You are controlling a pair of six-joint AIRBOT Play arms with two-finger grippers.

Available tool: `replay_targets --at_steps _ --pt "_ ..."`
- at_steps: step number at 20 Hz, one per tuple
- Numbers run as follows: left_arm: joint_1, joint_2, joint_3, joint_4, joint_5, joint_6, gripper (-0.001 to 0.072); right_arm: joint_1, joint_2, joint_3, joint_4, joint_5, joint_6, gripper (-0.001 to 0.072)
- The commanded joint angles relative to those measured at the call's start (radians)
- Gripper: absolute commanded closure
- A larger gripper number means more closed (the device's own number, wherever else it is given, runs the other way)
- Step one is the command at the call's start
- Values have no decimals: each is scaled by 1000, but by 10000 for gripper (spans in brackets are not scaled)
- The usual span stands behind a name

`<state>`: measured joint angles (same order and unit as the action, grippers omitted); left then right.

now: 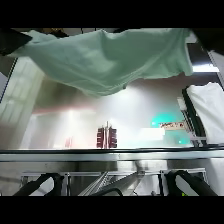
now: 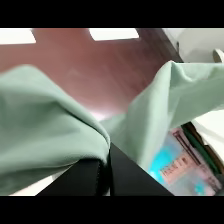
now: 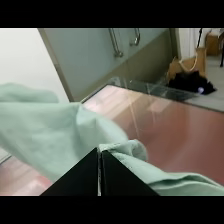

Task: Fold the shirts.

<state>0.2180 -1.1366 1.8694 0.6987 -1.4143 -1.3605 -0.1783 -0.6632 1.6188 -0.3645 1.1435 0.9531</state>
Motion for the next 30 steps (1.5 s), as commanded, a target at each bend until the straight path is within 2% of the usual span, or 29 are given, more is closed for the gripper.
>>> replay_targets --at_steps 1,4,8,12,16,17,18,19,20,21,22,23,24,27,30 --pt "21 277 -173 114 36 17 691 -44 21 108 -2 76 27 689" --pt "21 386 -388 119 90 34 691 -44 -39 106 -1 139 27 689" --pt "21 395 -708 116 268 120 691 -43 -202 68 -2 201 26 688" --pt "21 218 -899 93 388 165 691 4 -413 -84 -2 153 -53 688" --pt "21 -60 -976 -90 473 328 689 150 -689 -143 3 29 -138 687" --pt "21 -121 -978 -126 483 357 625 178 -741 -140 3 -27 -147 686" --pt "28 -175 -970 -143 484 360 204 193 -781 -128 3 -87 -146 619" --pt "44 -225 -945 -144 470 355 6 192 -803 -106 3 -108 -146 480" --pt "72 -264 -904 -140 429 355 1 179 -809 -78 -1 -100 -145 437" --pt "106 -294 -859 -140 376 355 2 158 -796 -55 -21 -74 -122 437" --pt "145 -320 -809 -140 321 355 1 127 -765 -42 -74 -42 -50 428" --pt "189 -338 -764 -132 269 355 2 90 -719 -42 -151 -16 43 368" --pt "229 -349 -724 -105 233 354 2 52 -674 -42 -225 20 119 351" --pt "326 -364 -643 39 195 306 3 -32 -526 -92 -408 150 276 352" --pt "349 -372 -681 61 166 294 3 -25 -349 -338 -514 188 375 351"
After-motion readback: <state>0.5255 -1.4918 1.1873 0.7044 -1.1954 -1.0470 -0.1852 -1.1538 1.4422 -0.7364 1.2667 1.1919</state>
